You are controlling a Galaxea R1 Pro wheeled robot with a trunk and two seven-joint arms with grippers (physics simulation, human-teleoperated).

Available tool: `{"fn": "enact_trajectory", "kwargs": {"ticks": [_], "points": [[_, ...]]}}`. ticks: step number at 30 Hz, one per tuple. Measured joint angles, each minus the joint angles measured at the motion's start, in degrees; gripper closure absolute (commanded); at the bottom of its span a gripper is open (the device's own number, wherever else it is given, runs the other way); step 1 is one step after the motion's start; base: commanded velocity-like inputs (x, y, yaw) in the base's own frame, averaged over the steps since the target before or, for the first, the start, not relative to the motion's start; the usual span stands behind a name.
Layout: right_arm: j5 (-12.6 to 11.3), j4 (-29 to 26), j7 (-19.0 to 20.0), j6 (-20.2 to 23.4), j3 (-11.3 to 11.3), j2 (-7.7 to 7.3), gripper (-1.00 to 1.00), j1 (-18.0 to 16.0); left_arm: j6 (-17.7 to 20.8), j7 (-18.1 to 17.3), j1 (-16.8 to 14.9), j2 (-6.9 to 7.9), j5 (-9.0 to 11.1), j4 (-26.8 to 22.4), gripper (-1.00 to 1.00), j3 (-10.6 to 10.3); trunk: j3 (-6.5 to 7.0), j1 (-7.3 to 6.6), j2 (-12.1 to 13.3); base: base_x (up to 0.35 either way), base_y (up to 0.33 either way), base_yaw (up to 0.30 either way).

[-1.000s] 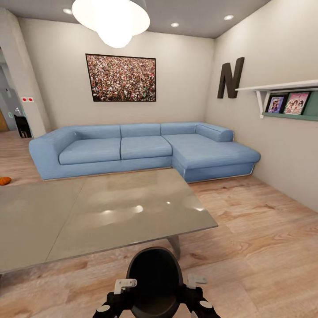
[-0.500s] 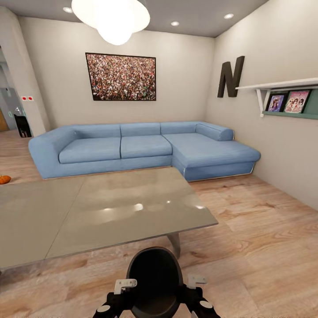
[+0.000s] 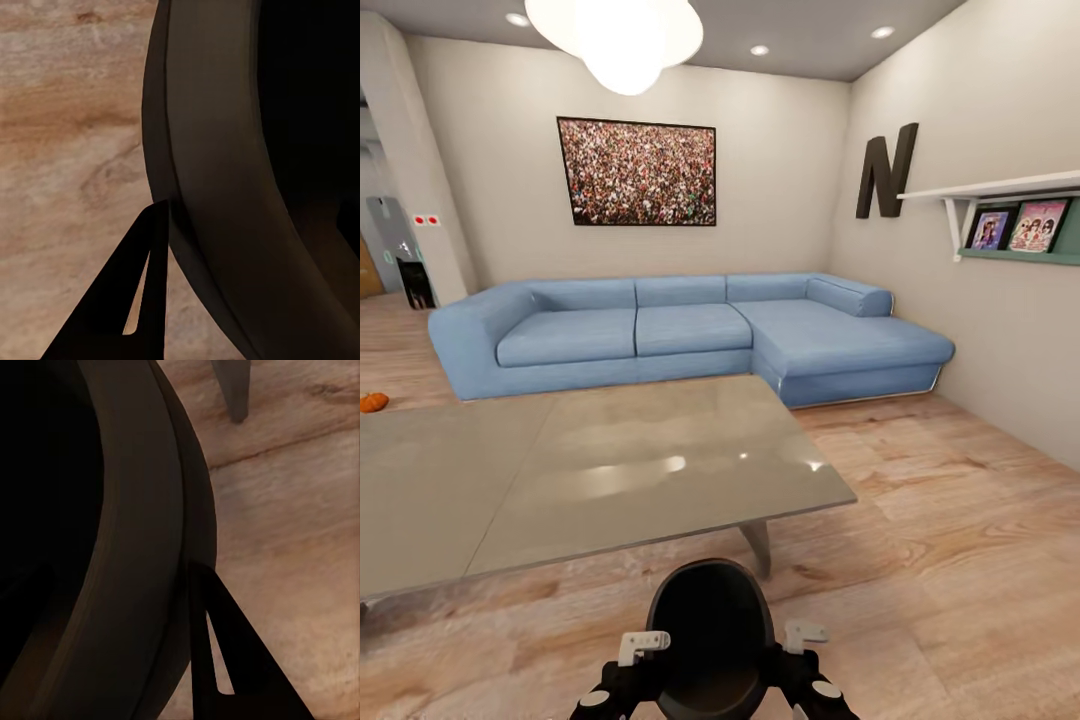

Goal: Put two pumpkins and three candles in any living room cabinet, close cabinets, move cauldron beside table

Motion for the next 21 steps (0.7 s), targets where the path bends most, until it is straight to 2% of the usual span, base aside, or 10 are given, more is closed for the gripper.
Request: {"fn": "enact_trajectory", "kwargs": {"ticks": [5,9,21], "points": [[0.0,-0.1,-0.1,0.0,0.0,0.0,1.0,0.0,0.1,0.0,0.0,0.0,0.0,-0.1,1.0,0.0,0.0,0.0,0.0,0.023,0.0,0.123],[0.1,-0.1,0.0,0.0,-0.1,-0.03,1.0,0.0,0.0,0.0,0.0,-0.04,-0.1,-0.1,1.0,0.0,0.0,-0.02,0.0,0.168,0.0,0.013],[0.0,-0.1,0.0,0.0,0.0,-0.01,1.0,0.0,0.0,0.0,0.0,-0.01,0.0,-0.1,1.0,0.0,0.0,0.0,0.0,0.05,0.0,0.001]]}}
